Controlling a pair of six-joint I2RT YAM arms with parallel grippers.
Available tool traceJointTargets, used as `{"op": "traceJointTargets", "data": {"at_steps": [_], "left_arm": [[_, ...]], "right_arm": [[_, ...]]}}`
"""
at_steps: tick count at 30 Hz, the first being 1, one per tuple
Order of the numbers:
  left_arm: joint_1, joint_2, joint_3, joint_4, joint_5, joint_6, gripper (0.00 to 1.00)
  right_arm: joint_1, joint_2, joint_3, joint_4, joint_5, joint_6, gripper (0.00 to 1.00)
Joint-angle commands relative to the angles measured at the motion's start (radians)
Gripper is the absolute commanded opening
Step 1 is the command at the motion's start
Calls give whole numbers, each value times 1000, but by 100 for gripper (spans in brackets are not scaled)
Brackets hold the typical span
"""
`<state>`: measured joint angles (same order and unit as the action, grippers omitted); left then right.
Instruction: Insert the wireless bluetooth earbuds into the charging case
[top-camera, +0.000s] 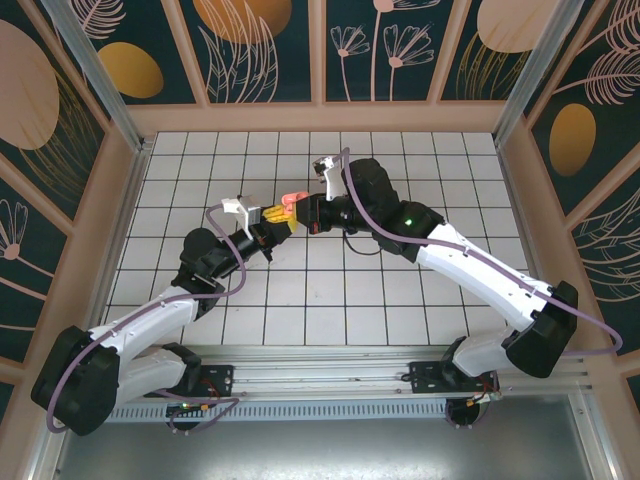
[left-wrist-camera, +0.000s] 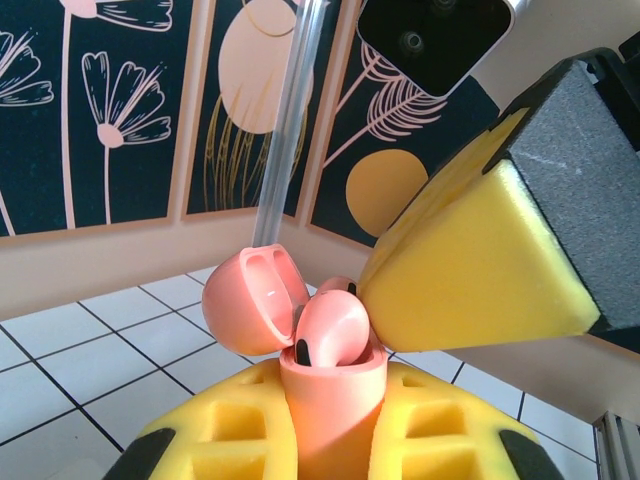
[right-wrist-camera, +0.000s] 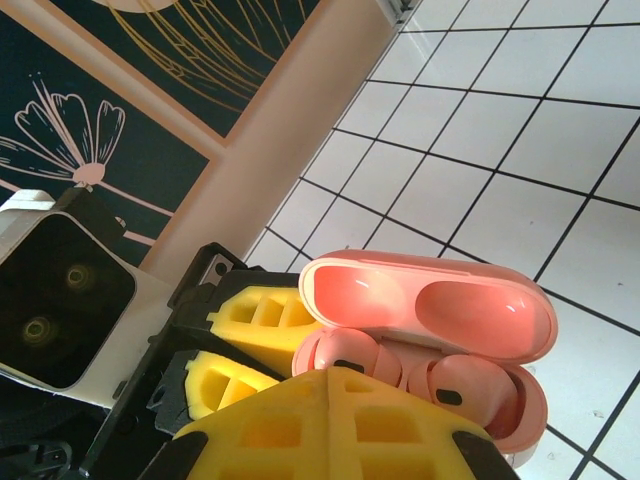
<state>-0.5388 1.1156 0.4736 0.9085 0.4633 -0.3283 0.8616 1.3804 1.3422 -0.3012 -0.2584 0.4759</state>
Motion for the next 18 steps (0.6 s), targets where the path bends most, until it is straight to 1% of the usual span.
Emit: {"op": "traceJointTargets", "data": {"at_steps": [1, 8, 12, 15, 18], "left_arm": [[0, 1, 30, 32, 17, -15, 0], [0, 3, 25, 30, 28, 3, 0], [0, 4, 23, 35, 55, 22, 0], [1, 4, 20, 48, 101, 52, 0], [0, -1, 2, 98, 166, 79, 0]], "right_arm": [[-10, 3, 11, -11, 15, -14, 0], [1, -32, 61, -12, -40, -35, 0], [0, -61, 99, -40, -24, -51, 0], [-24, -81, 119, -70, -4, -56, 0], [-82, -90, 120, -104, -20, -43, 1]]}}
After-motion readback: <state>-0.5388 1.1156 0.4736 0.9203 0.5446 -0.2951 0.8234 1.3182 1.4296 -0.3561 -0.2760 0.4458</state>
